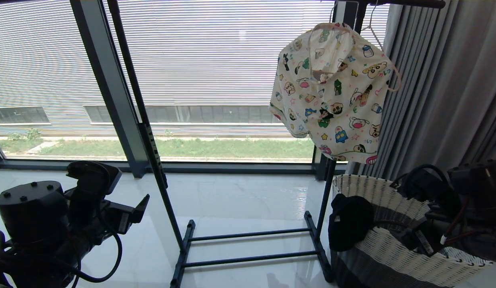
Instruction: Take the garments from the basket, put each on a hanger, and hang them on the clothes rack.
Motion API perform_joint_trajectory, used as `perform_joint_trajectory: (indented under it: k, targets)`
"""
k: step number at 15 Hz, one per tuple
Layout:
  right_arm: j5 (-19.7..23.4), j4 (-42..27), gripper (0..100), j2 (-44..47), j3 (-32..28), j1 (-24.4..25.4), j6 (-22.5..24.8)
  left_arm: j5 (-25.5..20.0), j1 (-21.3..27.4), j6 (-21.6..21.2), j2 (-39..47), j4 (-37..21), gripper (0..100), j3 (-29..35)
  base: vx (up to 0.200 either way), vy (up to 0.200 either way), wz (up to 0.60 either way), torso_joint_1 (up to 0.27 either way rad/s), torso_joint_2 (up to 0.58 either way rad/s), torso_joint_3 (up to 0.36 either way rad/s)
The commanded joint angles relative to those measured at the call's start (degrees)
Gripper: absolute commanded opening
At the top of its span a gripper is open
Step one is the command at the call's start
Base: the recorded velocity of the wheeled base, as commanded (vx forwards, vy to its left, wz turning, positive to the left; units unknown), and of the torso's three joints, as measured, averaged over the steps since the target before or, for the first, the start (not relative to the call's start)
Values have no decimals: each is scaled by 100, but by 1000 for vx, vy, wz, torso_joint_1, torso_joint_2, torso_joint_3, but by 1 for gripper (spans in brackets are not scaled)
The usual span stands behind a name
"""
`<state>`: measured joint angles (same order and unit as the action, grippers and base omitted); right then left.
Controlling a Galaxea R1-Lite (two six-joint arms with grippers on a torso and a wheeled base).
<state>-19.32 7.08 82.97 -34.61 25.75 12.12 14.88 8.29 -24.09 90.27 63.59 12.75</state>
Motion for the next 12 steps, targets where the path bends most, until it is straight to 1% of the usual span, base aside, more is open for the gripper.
perform_joint_trajectory:
  k: [1, 2, 3, 4, 5, 7, 12]
  targets:
    - [192, 232, 100, 554, -11, -254, 300, -3, -3, 80, 34, 5, 100, 34, 200, 0, 0, 2, 12, 2]
    - [245, 434, 100, 826, -11, -386, 537, -12, -3, 106, 52, -4, 100, 34, 200, 0, 0, 2, 17, 2]
    - [297, 566, 100, 993, -11, -456, 643, -12, -3, 115, 61, -4, 100, 34, 200, 0, 0, 2, -2, 2]
    - [447, 856, 100, 1362, -64, -544, 792, -21, -3, 115, 78, 5, 100, 34, 200, 0, 0, 2, 2, 2]
    - [535, 979, 100, 1617, -160, -571, 854, -21, 6, 115, 96, 5, 100, 43, 0, 0, 0, 0, 0, 0]
    - [631, 988, 100, 2021, -336, -562, 898, -21, 6, 115, 87, 5, 100, 43, 0, 0, 0, 0, 0, 0]
    - [596, 1260, 100, 2944, -960, -650, 889, -21, 6, 124, 96, 5, 100, 43, 0, 0, 0, 0, 0, 0]
